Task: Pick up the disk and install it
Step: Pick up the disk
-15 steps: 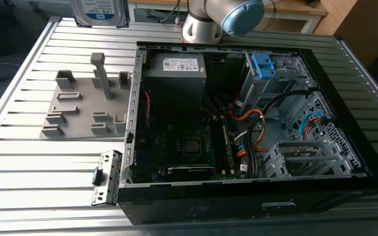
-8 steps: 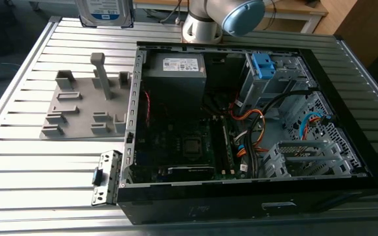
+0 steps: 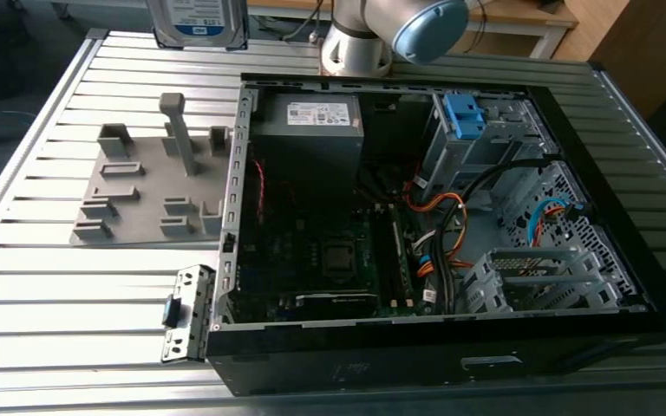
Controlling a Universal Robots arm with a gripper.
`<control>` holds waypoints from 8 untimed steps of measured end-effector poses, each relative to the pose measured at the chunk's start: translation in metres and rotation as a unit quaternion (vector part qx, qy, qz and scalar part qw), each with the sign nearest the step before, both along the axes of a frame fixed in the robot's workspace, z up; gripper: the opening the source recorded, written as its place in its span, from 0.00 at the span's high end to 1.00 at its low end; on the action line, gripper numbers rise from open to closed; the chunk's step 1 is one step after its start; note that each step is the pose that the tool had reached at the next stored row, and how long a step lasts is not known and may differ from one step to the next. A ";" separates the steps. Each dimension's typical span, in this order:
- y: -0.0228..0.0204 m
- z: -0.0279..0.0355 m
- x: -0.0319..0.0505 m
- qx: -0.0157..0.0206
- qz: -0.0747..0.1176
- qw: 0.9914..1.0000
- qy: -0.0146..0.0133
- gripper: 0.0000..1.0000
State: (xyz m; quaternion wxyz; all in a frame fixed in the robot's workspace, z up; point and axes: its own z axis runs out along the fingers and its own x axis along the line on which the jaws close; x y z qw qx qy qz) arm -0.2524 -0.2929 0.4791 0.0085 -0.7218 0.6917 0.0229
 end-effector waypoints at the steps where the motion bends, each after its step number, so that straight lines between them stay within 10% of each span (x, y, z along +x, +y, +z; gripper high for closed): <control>1: 0.0000 0.0000 0.0023 0.000 0.000 1.000 0.000 0.64; 8: -0.0001 0.0000 0.0181 0.000 0.000 1.000 0.001 0.64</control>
